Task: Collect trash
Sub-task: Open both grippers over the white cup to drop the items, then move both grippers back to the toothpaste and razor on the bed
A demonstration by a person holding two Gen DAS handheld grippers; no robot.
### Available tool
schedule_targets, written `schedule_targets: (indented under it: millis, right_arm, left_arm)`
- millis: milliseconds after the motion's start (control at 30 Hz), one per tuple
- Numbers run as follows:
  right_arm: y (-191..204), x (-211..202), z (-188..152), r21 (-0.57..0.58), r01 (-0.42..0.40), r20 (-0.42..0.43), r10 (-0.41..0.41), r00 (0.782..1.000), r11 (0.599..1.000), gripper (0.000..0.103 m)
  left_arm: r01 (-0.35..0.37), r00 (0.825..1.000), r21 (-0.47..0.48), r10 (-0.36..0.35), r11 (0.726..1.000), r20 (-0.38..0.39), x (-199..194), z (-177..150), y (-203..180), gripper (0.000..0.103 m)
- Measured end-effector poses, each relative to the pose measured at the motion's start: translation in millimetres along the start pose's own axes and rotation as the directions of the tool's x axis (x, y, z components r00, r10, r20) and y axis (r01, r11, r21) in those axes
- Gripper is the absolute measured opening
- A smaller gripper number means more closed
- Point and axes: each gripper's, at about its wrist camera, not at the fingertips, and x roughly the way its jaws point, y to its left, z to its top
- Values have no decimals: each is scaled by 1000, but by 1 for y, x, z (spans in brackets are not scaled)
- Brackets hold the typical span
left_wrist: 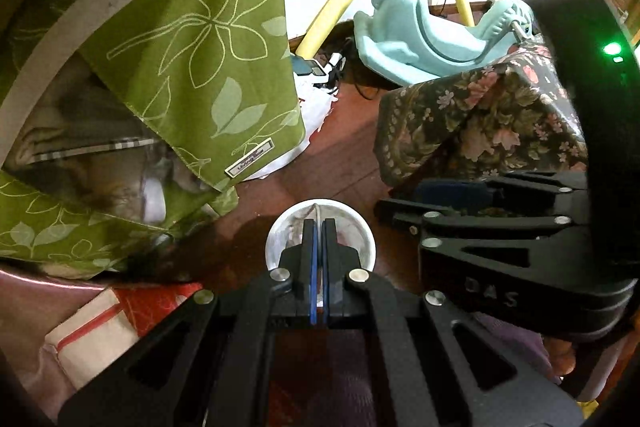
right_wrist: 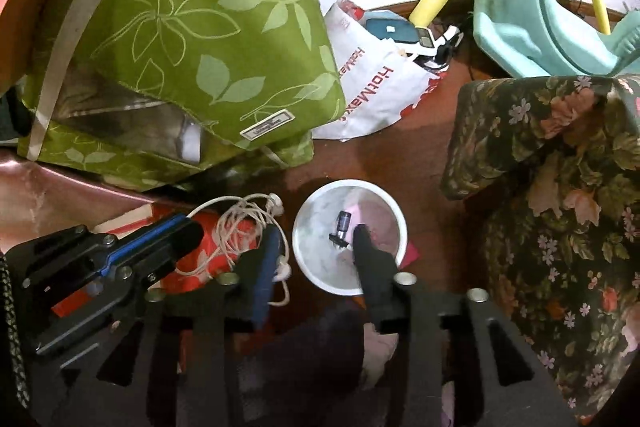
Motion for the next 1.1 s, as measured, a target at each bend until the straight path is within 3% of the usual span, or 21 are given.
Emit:
schedule_targets:
  millis: [200,333,800,1100]
  right_arm:
    - [-8,-8,1,16,6,14,-6,1000,1000,39]
    - [-10,-15,0,16,13,27,-14,1000,1000,39]
    - [-7,-71,-21,-1,64,118,-63,991,998,39]
    - [-18,-136,-36,38,108,240,-114,964,993,39]
  left_arm:
    - [-27,999,8,27,1000,-17,11,3,-2,1]
    - [-60,997,8,60,998,-45,18,5,-4,31]
    - [0,1000,29,0,1000,-1,-17,5,-25,32]
    - [52,993,85,-60,995,103,-63,20,-61,32]
